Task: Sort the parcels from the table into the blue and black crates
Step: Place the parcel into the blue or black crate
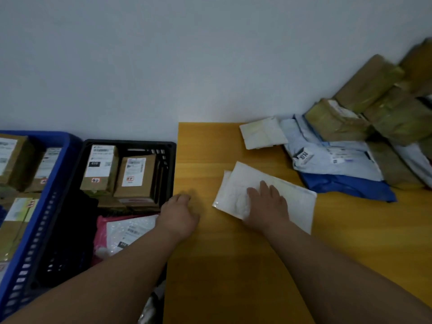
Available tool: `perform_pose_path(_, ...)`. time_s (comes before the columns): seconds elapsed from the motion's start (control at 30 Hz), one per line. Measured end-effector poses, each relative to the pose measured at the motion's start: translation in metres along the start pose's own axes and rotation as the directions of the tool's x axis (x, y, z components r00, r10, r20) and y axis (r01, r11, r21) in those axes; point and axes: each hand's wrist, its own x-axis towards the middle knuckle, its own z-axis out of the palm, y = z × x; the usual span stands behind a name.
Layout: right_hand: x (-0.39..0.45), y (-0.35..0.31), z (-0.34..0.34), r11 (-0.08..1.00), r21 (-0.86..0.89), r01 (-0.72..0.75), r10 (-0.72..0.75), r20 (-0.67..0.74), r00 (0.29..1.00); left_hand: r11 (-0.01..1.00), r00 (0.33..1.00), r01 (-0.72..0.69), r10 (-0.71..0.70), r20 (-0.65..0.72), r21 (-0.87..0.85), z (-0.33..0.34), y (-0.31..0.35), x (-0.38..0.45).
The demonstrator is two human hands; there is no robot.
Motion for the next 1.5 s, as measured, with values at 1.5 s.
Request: perform_pose_path(1.5,-0.010,0.074,-0.097,0.146,0.989,0.015,-0.026,-0.011,1.000,0.448,0.993,0.030,-0.118,-0.026,-0.893,-0.020,0.128,-0.052)
